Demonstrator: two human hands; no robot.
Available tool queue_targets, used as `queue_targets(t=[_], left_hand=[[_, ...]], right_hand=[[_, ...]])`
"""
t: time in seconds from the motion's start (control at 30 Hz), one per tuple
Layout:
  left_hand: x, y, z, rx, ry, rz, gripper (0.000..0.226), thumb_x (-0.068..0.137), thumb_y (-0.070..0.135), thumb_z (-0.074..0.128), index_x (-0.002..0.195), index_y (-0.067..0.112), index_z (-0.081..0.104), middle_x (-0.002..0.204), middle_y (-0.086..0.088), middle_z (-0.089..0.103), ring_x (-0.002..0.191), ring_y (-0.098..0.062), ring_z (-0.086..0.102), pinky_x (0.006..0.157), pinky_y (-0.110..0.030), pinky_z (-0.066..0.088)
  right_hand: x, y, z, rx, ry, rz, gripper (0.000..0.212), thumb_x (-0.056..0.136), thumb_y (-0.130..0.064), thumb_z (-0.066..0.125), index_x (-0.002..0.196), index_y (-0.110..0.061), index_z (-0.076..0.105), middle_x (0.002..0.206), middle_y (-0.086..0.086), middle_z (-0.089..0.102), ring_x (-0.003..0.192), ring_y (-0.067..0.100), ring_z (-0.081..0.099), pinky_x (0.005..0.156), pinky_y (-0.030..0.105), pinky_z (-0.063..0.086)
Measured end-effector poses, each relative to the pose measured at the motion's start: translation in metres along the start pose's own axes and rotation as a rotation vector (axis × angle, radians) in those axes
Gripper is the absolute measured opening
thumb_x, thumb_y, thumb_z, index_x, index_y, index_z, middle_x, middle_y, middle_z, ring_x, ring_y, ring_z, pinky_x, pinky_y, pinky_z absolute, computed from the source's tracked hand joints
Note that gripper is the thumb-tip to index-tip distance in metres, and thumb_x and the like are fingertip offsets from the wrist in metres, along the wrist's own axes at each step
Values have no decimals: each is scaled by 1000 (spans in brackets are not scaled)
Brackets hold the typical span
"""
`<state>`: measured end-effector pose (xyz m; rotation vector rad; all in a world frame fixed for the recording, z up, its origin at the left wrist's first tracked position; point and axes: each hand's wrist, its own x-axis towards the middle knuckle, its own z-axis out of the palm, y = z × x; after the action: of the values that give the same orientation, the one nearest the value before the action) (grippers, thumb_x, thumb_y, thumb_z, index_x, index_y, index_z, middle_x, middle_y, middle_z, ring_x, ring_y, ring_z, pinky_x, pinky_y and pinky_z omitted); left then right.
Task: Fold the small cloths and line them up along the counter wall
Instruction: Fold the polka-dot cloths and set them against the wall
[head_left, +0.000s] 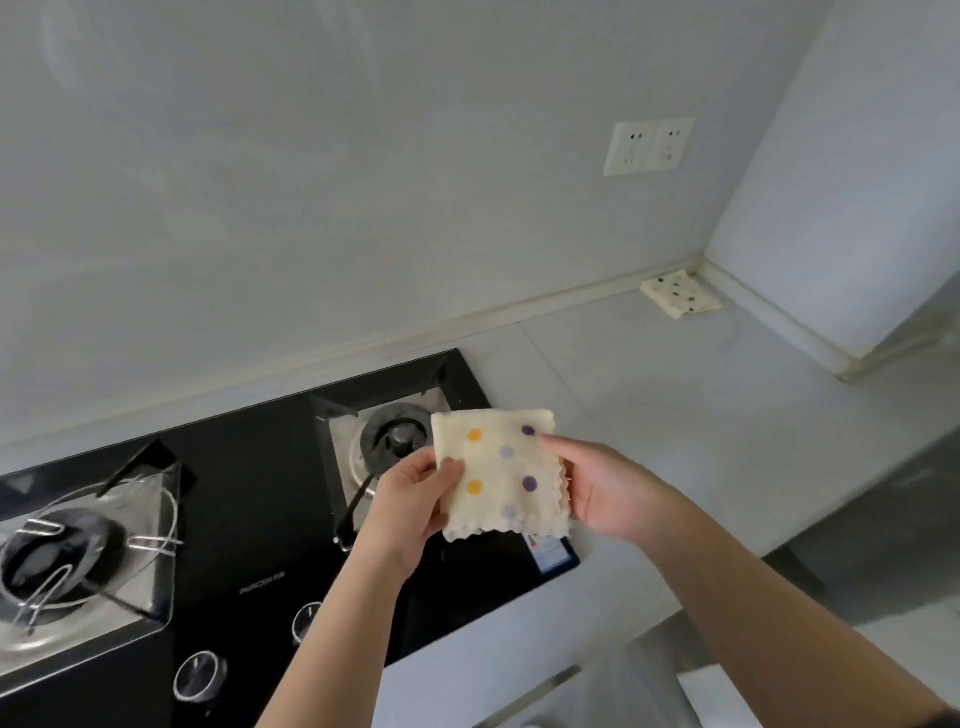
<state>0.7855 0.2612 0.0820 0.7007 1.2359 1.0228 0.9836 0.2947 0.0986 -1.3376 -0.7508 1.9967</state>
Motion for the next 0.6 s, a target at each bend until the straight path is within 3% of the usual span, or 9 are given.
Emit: queue_targets(t=[0.07, 0.17, 0.3, 0.4, 0.53, 0.6], left_hand=[[24, 6, 34, 12, -1, -7, 14, 94, 10, 56, 104, 7, 65, 87, -7, 69, 62, -8, 65, 50, -19, 49], [58, 15, 80, 8, -23, -38, 12, 94, 11, 55, 101, 10, 65, 89, -7, 70, 73, -17, 68, 62, -30, 55], [107, 25, 129, -82, -50, -146, 15, 96, 20, 51, 93, 7, 59, 90, -10, 67, 73, -23, 66, 59, -32, 46], [144, 31, 165, -86, -70, -200, 11, 96, 15, 52, 94, 7, 59, 88, -10, 68, 70, -23, 67, 50, -28, 50], [201, 29, 223, -13, -106, -163, 11, 95, 8, 52, 95, 8, 63, 88, -9, 71, 74, -21, 70, 59, -29, 56], [235, 25, 258, 4, -96, -165, 10, 95, 8, 52, 96, 9, 62, 93, -10, 71, 77, -21, 70, 58, -29, 56]], right_hand=[[5, -20, -31, -6, -10, 13, 34, 96, -22, 49, 125, -5, 58, 119, 14, 66, 108, 28, 65, 89, 39, 54], [16, -51, -74, 56, 22, -1, 38, 97, -30, 48, 126, -9, 59, 120, 10, 67, 110, 25, 64, 95, 40, 51], [32, -93, -124, 115, 10, -6, 40, 98, -41, 39, 107, -16, 69, 108, 5, 72, 96, 21, 70, 81, 35, 56], [56, -119, -166, 46, 32, 9, 33, 97, -35, 45, 110, -14, 67, 108, 4, 71, 93, 20, 70, 79, 36, 57], [101, -154, -230, -38, 125, 44, 25, 98, -24, 49, 110, -7, 65, 96, 7, 74, 81, 19, 72, 61, 30, 58], [124, -176, -265, -81, 165, 38, 25, 98, -23, 51, 110, -6, 65, 95, 8, 74, 81, 19, 72, 59, 30, 57]])
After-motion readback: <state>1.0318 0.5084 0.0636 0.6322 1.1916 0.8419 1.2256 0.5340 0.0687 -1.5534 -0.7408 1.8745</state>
